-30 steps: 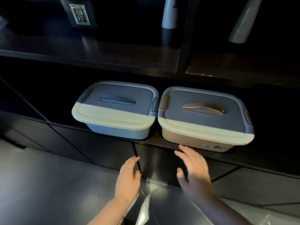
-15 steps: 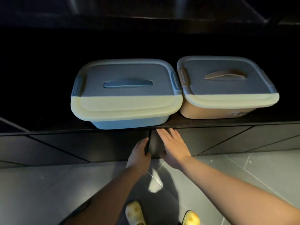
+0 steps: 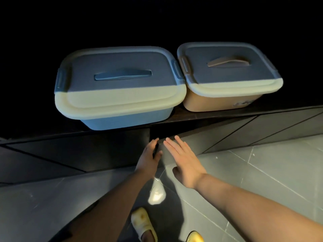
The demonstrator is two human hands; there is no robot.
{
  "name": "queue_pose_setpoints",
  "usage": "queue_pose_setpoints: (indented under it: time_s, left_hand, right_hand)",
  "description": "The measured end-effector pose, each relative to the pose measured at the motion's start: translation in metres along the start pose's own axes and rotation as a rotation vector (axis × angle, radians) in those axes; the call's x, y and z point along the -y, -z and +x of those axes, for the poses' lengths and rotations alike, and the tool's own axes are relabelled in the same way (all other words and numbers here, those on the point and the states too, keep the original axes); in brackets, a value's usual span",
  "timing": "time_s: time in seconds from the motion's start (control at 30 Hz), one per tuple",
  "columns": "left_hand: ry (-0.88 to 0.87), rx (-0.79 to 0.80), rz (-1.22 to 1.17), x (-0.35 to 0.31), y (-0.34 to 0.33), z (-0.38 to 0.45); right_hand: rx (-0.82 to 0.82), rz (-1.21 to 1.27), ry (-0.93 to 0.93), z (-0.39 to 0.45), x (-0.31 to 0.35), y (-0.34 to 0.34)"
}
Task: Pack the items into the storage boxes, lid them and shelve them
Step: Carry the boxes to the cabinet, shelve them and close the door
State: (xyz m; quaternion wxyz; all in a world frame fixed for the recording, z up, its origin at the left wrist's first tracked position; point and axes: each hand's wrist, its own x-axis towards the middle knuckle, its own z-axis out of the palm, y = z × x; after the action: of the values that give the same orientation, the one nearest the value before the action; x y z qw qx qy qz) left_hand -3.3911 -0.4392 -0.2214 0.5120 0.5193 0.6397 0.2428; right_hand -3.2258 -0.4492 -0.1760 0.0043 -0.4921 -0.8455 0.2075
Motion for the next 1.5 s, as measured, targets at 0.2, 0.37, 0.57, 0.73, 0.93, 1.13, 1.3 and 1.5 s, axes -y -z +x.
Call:
queue_pose_setpoints:
  time_s: [0.2, 0.37, 0.57, 0.73, 0.93, 1.13, 1.3, 1.5]
  left_hand:
    - [-0.033, 0.092, -0.011, 0.015, -0.023, -0.043]
    - [-0.006, 0.133, 0.023, 0.015, -0.063, -0.091]
    - [-0.01, 0.291, 0.154, 0.008, -0.115, -0.126]
    - [-0.001, 0.414, 0.124, -0.017, -0.179, -0.152]
    - [0.027, 0.496, 0.01, -0.066, -0.269, -0.178]
    - [-0.03, 0.375, 0.079, -0.114, -0.368, -0.181]
    - [-0.077, 0.503, -0.006, -0.148, -0.418, -0.175]
    - [-0.09, 0.531, 0.051, -0.146, -0.399, -0.161]
  right_hand:
    - [-0.141, 0.201, -0.016, -0.059, -0.009, -0.016]
    - [-0.411, 0.24, -0.245, -0.111, -0.022, -0.034]
    - [-0.378, 0.998, -0.688, -0.17, -0.038, -0.036]
    - [-0.462, 1.126, -0.711, -0.233, -0.062, -0.031]
    - [-0.421, 0.959, -0.742, -0.306, -0.118, -0.024]
    - [-0.489, 0.854, -0.808, -0.369, -0.186, -0.013]
    - [-0.593, 0.858, -0.902, -0.386, -0.233, 0.007]
    - [-0.489, 0.88, -0.951, -0.381, -0.241, 0.015]
